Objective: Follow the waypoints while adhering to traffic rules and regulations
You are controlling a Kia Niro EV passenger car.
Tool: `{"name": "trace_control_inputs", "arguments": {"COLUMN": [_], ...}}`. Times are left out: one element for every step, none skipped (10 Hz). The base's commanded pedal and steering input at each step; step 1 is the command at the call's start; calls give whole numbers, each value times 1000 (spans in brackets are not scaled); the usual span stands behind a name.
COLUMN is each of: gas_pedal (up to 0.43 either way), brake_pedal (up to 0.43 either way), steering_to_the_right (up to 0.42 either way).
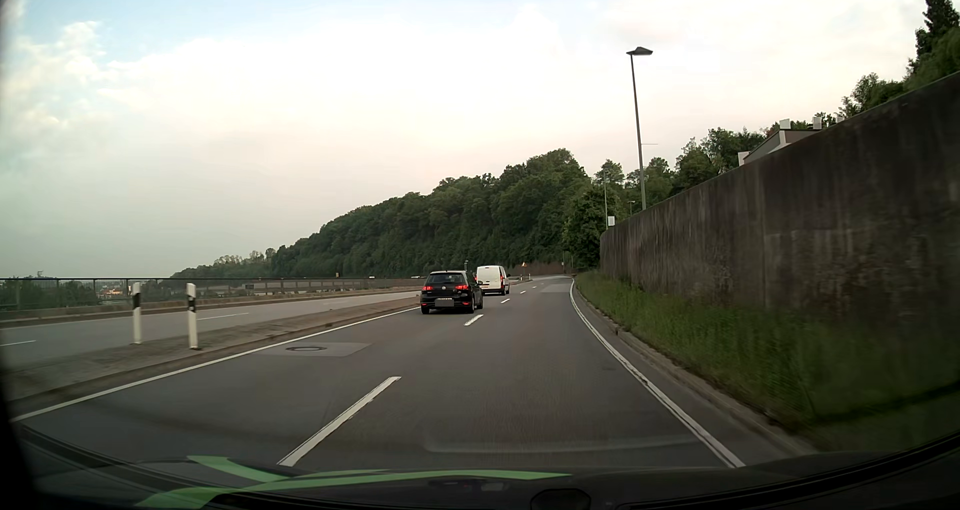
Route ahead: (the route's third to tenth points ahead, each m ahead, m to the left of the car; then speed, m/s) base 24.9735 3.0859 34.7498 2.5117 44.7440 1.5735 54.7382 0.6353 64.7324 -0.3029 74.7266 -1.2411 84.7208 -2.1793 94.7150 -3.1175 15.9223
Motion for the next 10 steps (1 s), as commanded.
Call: {"name": "trace_control_inputs", "arguments": {"gas_pedal": [87, 87, 87, 87, 87, 87, 87, 87, 87, 87], "brake_pedal": [0, 0, 0, 0, 0, 0, 0, 0, 0, 0], "steering_to_the_right": [10, 10, 10, 10, 10, 10, 10, 10, 10, 10]}}
